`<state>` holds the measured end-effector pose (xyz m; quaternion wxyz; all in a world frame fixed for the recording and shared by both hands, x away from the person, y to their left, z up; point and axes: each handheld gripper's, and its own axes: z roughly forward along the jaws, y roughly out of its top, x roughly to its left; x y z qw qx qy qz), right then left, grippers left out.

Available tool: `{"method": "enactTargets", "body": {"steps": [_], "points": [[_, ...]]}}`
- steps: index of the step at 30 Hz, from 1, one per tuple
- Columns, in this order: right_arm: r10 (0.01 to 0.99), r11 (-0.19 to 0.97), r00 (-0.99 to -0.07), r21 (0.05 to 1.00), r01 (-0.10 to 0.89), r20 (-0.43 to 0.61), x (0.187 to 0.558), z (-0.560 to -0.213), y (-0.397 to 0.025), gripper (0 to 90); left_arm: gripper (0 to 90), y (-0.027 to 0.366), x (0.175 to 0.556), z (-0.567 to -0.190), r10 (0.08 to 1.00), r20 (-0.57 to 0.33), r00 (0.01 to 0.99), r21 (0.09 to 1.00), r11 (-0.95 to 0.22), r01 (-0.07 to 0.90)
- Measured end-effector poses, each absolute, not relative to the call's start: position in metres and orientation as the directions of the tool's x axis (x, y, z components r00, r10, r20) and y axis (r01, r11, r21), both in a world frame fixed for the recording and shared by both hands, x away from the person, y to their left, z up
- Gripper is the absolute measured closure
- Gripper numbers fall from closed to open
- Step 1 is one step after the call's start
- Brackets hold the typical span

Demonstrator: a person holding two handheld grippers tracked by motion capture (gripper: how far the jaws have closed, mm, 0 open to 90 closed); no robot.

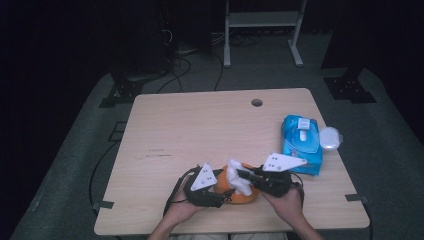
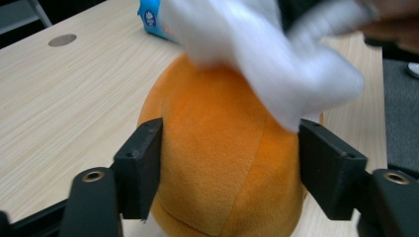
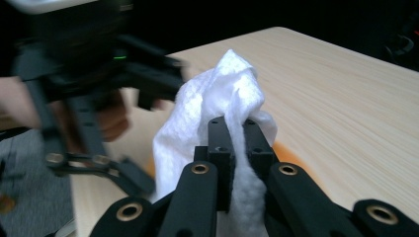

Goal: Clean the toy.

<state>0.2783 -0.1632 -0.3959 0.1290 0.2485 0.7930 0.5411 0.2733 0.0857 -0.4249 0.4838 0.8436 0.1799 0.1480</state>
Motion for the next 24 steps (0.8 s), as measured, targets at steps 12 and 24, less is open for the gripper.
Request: {"method": "enactTargets", "body": {"steps": [12,24], "points": [[0.527,0.264,-0.842,0.919,0.294,0.118,0.281,-0.404,-0.168,84.9,26.8,0.088,0.275,-0.425,0.451,0.071,0.890,0.863,-0.474,0.172],[0.553,0.219,-0.814,0.912,0.346,0.176,0.286,-0.411,-0.182,84.9,37.5,0.102,0.282,-0.428,0.545,0.059,0.837,0.858,-0.456,0.236]]}}
